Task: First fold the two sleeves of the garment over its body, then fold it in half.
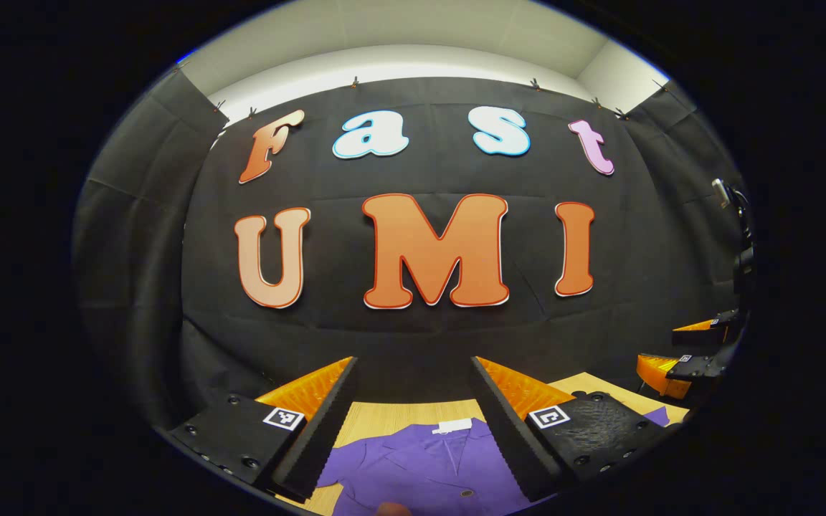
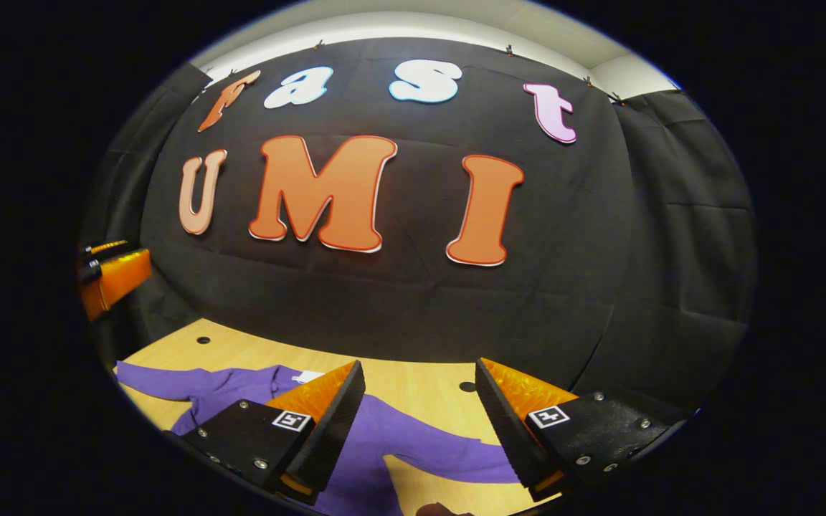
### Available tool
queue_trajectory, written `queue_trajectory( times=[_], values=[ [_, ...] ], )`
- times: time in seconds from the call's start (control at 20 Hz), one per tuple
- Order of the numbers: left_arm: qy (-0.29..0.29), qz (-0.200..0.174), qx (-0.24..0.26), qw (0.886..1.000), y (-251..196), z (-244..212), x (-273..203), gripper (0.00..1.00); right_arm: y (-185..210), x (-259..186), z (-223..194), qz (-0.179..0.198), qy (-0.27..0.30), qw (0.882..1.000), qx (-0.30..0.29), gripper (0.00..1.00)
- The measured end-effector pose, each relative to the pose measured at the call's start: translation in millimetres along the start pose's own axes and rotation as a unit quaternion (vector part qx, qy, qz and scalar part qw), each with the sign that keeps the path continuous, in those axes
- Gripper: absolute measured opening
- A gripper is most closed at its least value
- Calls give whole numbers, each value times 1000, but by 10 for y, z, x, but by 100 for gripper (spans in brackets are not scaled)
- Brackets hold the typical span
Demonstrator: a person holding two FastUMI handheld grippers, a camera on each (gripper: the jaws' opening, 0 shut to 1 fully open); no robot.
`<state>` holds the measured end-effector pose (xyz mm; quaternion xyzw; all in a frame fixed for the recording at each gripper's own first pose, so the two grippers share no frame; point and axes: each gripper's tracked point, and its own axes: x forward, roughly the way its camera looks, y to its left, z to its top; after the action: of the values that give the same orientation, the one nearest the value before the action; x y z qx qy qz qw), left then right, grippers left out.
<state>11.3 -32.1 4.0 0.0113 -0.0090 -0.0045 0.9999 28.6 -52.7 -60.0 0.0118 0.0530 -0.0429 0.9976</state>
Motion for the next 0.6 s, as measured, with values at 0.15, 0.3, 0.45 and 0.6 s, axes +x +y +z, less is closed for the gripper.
queue_trajectory(
  times=[0.15, 0.3, 0.45, 0.6],
  values=[
    [-9, -5, 10, 1000, -47, 49, -3, 100, -248, 84, -263, -32, 41, 999, 7, 94],
    [-5, -4, 12, 1000, -37, 19, -11, 100, -502, 175, -573, -64, 94, 993, 0, 94],
    [1, -2, 9, 1000, -16, -20, 10, 98, -661, 249, -816, -77, 141, 987, 15, 94],
    [3, 2, 9, 1000, 3, -36, 18, 98, -916, 322, -1059, -109, 182, 976, 43, 94]
  ],
)
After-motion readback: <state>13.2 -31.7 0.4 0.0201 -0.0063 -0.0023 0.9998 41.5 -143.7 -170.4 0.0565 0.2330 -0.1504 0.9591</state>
